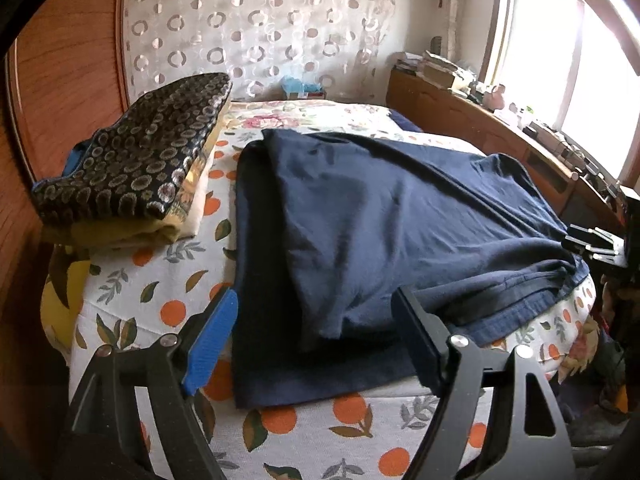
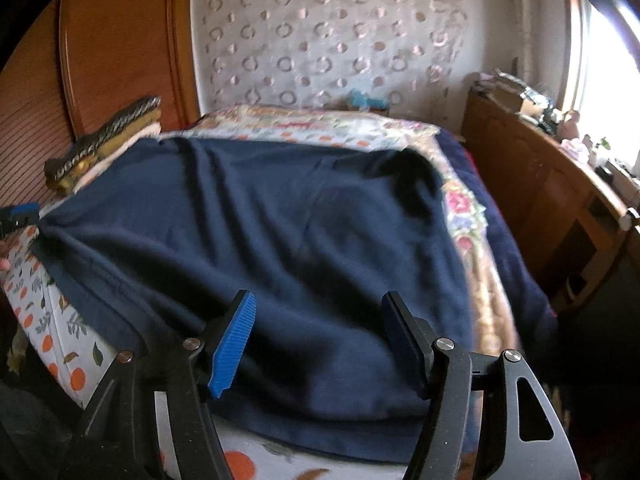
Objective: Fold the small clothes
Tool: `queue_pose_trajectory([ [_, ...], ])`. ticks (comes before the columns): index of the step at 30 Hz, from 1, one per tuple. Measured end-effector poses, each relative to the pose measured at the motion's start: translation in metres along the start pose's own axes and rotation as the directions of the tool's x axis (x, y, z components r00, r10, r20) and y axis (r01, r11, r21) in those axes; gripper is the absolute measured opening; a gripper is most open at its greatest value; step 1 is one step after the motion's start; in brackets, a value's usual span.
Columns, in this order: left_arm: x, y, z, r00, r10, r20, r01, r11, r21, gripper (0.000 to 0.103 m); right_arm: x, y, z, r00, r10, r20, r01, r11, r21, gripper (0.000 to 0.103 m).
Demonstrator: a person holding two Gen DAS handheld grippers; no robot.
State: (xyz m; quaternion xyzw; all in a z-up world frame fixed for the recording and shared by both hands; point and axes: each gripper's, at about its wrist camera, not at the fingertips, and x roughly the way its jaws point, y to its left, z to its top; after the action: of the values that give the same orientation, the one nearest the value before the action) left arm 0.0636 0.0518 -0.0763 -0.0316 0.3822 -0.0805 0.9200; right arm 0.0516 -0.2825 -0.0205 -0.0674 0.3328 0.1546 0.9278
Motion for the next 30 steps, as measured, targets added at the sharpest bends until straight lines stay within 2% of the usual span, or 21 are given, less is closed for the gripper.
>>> queue_pose_trajectory([
  [6, 0.009, 0.013, -0.005, 0.999, 0.018, -0.031, -0.019, 0.999, -0.037, 0.08, 0.013, 0.005, -0.006, 0.999, -0.014, -0.037, 0.013, 0.999, -0.037, 0.067],
  [9, 0.009, 0.02, -0.006, 0.999, 0.023, -0.032, -0.025, 0.998, -0.061, 0.08, 0.011, 0.002, -0.008, 1.0, -0.005, -0.02, 0.005, 1.0, -0.023, 0.068],
  [13, 0.006, 0.032, -0.006, 0.999, 0.027, -0.02, -0.029, 0.994, -0.101, 0.08, 0.012, -0.004, -0.013, 1.0, 0.001, 0.013, -0.001, 1.0, -0.006, 0.076],
  [16, 0.009, 0.038, -0.006, 1.0, 0.014, -0.028, -0.017, 0.992, -0.126, 0.08, 0.012, -0.002, -0.018, 1.0, -0.001, 0.016, 0.001, 1.0, -0.006, 0.076],
  [24, 0.028, 0.037, -0.007, 0.996, -0.029, -0.08, 0.017, 0.989, -0.146, 0.08, 0.015, 0.008, -0.016, 1.0, 0.0, 0.021, 0.001, 1.0, -0.006, 0.076],
  [30, 0.027, 0.033, -0.009, 0.997, -0.02, -0.075, 0.01, 0.992, -0.126, 0.08, 0.014, 0.007, -0.017, 1.0, -0.004, 0.026, 0.004, 1.0, -0.005, 0.076],
])
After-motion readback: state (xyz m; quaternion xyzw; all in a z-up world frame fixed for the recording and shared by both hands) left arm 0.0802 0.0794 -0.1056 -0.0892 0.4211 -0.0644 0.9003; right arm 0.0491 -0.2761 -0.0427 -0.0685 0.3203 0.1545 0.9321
